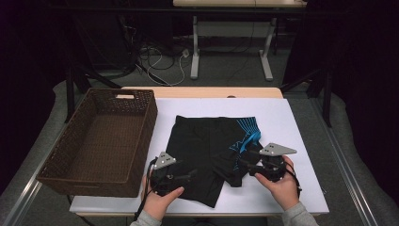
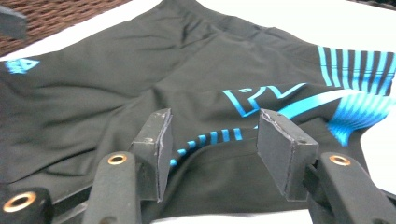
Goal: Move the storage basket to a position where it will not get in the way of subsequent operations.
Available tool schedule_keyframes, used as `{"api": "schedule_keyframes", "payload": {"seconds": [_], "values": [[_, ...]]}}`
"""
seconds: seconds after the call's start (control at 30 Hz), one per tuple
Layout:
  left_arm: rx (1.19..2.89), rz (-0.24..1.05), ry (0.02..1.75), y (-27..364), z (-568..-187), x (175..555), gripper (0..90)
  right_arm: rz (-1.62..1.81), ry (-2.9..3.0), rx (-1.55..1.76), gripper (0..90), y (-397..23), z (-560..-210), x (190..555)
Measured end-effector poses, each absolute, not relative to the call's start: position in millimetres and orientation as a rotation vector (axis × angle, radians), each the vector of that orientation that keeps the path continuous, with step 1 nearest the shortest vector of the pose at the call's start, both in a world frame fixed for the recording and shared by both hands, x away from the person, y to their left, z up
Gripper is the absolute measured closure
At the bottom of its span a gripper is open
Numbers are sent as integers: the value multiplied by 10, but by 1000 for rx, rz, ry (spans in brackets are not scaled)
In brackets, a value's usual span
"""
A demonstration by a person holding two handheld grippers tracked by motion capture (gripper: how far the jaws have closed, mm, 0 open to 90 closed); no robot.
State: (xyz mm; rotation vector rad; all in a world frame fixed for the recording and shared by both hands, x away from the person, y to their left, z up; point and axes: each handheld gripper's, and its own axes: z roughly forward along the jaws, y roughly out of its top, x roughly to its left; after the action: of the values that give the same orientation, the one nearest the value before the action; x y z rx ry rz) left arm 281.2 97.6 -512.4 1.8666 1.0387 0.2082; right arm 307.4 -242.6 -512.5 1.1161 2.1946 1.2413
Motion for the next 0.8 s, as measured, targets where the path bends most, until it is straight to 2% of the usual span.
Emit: {"api": "schedule_keyframes", "payload": {"seconds": [0.6,0.8], "values": [[1896,216,980,666,-5020,3037,276,1094,2174,1182,452,-2698,-5015,3576],[1897,197,948,540,-5006,3070,277,1052,2163,1253,519,-2780,-5044,3766]]}}
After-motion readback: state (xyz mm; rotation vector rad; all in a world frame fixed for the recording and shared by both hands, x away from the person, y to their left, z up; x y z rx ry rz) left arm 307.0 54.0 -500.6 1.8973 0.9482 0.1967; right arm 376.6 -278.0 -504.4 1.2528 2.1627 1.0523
